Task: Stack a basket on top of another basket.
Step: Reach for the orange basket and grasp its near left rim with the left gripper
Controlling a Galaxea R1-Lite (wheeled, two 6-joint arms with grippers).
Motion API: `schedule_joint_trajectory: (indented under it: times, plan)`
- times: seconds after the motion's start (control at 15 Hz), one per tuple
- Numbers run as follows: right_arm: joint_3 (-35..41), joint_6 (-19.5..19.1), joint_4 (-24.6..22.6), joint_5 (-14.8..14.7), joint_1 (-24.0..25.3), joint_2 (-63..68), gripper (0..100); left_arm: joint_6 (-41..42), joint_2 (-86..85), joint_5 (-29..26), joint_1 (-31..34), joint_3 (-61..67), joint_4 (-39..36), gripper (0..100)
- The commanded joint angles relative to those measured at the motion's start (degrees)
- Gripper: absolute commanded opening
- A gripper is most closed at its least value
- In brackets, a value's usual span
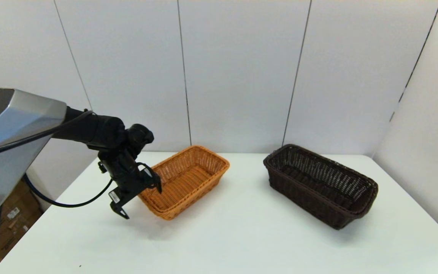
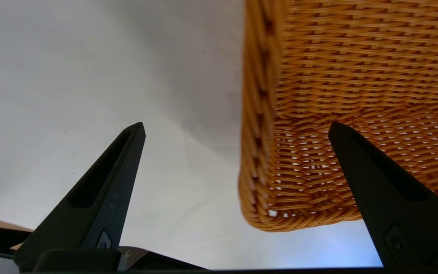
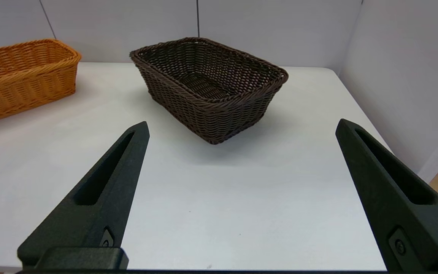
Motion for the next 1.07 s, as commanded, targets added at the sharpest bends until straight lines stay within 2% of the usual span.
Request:
schedule_joint_trajectory:
  times: [0.07, 1.07]
  plan:
    - [0.00, -0.02, 0.02, 0.05, 0.00, -0.02, 100, -0.16, 2.07, 0.10, 0.05, -0.53, -1.08, 100]
    - [0.00, -0.02, 0.02, 0.05, 0.00, -0.02, 100, -0.51, 7.35, 2.12, 0.14, 0.26, -3.28, 100]
